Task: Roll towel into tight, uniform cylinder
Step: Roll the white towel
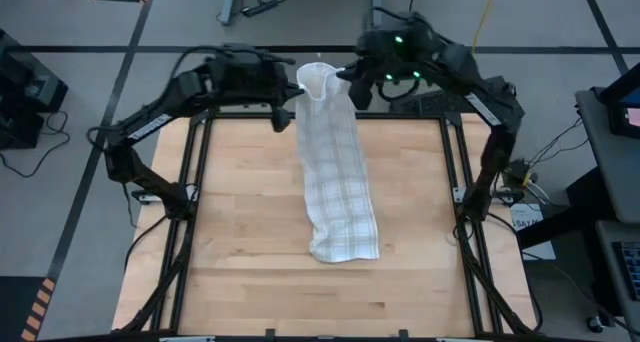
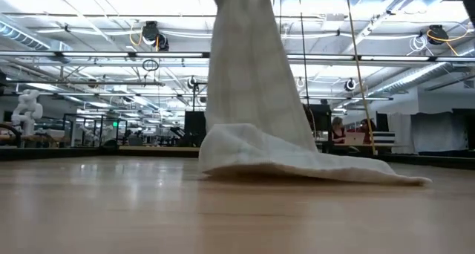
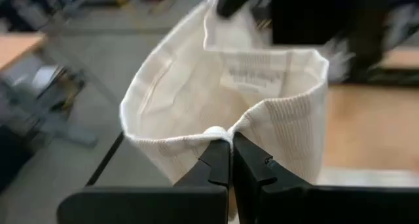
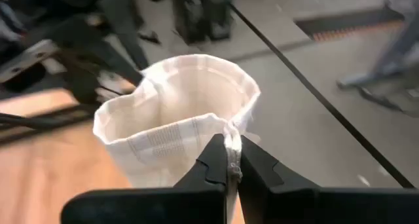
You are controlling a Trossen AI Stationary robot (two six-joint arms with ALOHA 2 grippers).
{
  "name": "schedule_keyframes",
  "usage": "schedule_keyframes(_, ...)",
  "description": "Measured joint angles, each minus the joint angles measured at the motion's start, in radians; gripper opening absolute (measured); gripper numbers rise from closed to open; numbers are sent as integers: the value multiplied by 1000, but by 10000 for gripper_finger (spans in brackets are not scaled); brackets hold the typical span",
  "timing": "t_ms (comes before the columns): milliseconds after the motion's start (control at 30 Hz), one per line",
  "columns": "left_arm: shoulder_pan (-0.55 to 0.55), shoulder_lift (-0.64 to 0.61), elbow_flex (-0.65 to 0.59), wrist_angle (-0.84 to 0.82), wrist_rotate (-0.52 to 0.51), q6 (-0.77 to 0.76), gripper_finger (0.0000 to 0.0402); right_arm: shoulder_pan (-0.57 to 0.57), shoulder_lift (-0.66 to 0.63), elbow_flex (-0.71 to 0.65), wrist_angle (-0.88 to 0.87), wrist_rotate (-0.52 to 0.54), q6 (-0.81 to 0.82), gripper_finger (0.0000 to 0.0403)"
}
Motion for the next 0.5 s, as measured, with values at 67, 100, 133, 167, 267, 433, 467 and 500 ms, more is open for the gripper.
schedule_keyframes(67, 41, 16, -48, 14, -13, 13, 2, -42, 31, 0, -11, 1, -18, 4)
schedule_keyframes(100, 61, 26, -71, 28, -16, 15, 2, -64, 44, 0, -23, 1, -28, 4)
schedule_keyframes(133, 81, 38, -91, 40, -17, 16, 2, -82, 60, 0, -31, 0, -38, 4)
schedule_keyframes(167, 103, 45, -112, 55, -17, 16, 2, -100, 74, 0, -33, -1, -49, 4)
schedule_keyframes(267, 162, 80, -158, 104, -16, 15, 2, -155, 117, 0, -44, -17, -81, 4)
schedule_keyframes(433, 245, 171, -178, 201, 35, 13, 2, -228, 198, 0, -40, -89, -116, 4)
schedule_keyframes(467, 258, 189, -178, 212, 38, 16, 2, -239, 214, 0, -41, -101, -120, 4)
schedule_keyframes(500, 273, 207, -179, 223, 41, 16, 2, -249, 229, 0, -41, -107, -121, 4)
